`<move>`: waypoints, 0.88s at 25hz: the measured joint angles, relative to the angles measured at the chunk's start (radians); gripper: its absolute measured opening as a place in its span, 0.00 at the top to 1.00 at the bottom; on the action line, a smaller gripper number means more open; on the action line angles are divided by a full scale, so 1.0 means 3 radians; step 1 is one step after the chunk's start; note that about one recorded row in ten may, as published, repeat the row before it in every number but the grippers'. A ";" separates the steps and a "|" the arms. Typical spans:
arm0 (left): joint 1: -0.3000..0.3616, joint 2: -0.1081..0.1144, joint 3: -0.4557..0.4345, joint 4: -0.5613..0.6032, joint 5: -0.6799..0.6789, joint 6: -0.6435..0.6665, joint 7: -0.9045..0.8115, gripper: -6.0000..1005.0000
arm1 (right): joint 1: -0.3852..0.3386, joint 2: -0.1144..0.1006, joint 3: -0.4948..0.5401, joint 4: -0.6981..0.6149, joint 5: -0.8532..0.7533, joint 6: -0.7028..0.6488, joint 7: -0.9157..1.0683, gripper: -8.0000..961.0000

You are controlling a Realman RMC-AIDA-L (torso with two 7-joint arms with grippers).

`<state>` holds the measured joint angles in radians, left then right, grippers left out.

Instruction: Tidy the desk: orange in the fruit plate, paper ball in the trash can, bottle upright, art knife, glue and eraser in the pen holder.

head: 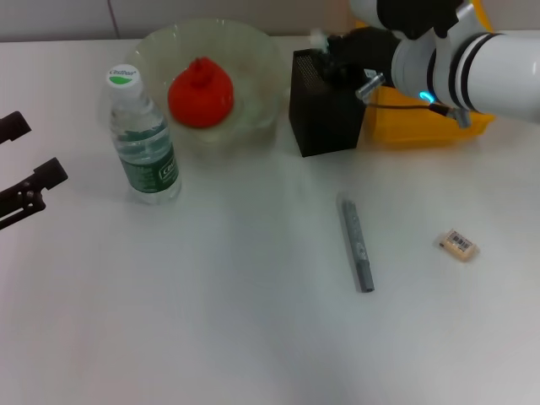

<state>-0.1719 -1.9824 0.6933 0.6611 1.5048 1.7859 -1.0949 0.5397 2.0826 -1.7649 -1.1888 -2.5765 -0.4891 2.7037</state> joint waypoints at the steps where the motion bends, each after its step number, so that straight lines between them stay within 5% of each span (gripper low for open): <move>1: -0.0001 0.0000 0.0000 0.0000 0.0000 -0.0003 0.0000 0.19 | 0.0000 0.0000 0.0006 -0.0001 0.0000 -0.0010 0.0000 0.67; 9: 0.0013 0.0017 0.0000 0.0000 0.0000 -0.0006 -0.0002 0.19 | -0.0030 0.0001 0.0180 -0.0450 0.0004 -0.0600 0.0019 0.54; 18: 0.0043 0.0040 0.0000 0.0000 0.0000 -0.0005 -0.0010 0.19 | -0.0005 -0.0005 0.0635 -0.1778 0.0028 -0.2539 -0.0519 0.34; 22: 0.0046 0.0025 -0.0027 -0.0058 0.0000 -0.0010 -0.0022 0.19 | 0.0002 -0.0006 0.0742 -0.1954 0.0137 -0.2868 -0.0794 0.28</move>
<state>-0.1580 -1.9749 0.6854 0.6438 1.5049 1.7828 -1.1015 0.5403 2.0807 -1.5424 -1.7750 -2.5354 -1.3494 2.4655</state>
